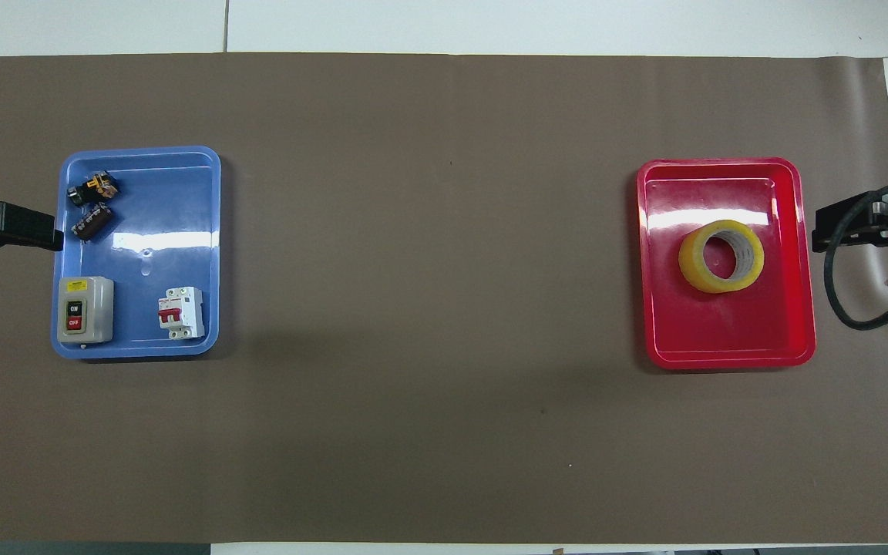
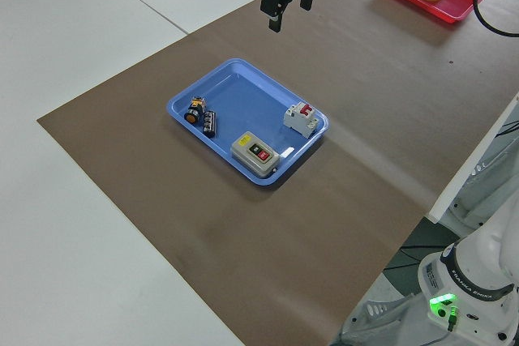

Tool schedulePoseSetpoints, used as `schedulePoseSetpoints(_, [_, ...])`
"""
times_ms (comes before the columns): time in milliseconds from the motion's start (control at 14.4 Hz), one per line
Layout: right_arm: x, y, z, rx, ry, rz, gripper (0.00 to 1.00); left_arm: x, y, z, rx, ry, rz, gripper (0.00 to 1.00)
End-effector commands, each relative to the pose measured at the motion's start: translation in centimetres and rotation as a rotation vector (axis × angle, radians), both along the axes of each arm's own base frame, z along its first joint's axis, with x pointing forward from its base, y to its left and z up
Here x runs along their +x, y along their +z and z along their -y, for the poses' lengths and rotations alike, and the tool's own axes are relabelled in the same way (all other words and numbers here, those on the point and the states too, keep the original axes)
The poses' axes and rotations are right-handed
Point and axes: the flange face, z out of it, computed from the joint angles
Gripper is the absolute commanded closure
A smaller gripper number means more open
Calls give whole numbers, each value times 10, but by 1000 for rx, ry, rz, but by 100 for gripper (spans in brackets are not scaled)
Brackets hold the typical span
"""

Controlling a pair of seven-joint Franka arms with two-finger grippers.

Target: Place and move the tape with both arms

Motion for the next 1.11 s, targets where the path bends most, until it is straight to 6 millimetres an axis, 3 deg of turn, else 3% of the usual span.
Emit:
schedulePoseSetpoints(0, [2,4,3,-8,29,-6,0,-4,4,-4,24,-7,8,0])
schedulePoseSetpoints(416, [2,11,16,-5,26,1,0,-4,4,-3,24,-8,8,0])
schedulePoseSetpoints(1039, [-1,13,11,9,34,-7,0,-4,4,-4,24,-7,8,0])
